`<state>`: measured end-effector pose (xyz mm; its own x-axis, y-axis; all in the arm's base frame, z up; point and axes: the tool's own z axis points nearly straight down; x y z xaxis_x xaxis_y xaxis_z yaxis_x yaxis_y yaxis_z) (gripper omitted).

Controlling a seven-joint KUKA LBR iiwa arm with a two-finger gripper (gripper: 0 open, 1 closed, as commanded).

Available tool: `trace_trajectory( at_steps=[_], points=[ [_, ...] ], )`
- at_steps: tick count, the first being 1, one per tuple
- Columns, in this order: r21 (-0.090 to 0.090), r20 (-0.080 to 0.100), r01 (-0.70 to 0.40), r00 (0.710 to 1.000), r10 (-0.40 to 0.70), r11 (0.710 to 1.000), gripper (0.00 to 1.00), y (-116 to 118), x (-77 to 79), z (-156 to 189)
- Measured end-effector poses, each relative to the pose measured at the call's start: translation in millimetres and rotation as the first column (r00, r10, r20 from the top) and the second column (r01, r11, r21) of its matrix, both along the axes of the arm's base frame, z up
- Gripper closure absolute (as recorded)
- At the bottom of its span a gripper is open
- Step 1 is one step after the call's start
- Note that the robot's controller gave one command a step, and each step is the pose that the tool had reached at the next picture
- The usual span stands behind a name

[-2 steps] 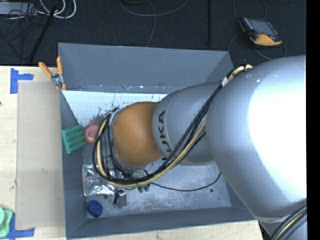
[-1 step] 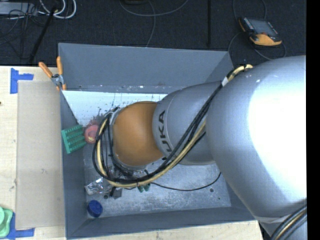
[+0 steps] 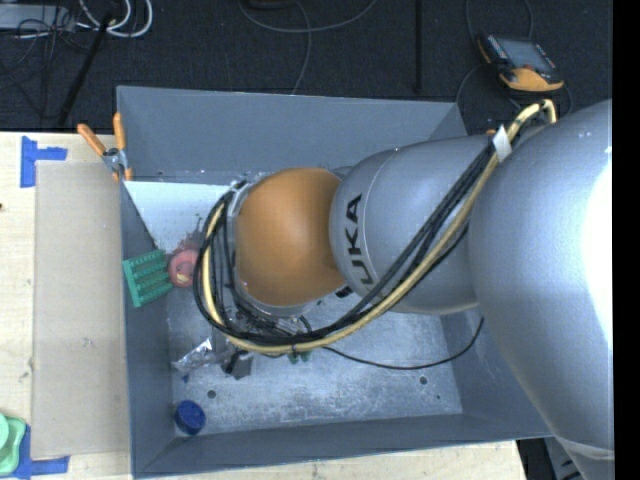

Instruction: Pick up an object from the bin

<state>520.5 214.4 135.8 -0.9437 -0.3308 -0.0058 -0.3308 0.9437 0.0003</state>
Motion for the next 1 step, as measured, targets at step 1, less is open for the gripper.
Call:
trace_trajectory(
  at_steps=[1],
  points=[
    [0.001, 0.002, 0.002, 1.000, -0.002, 1.000, 1.00, 1.4, 1.5, 67.8]
  ],
)
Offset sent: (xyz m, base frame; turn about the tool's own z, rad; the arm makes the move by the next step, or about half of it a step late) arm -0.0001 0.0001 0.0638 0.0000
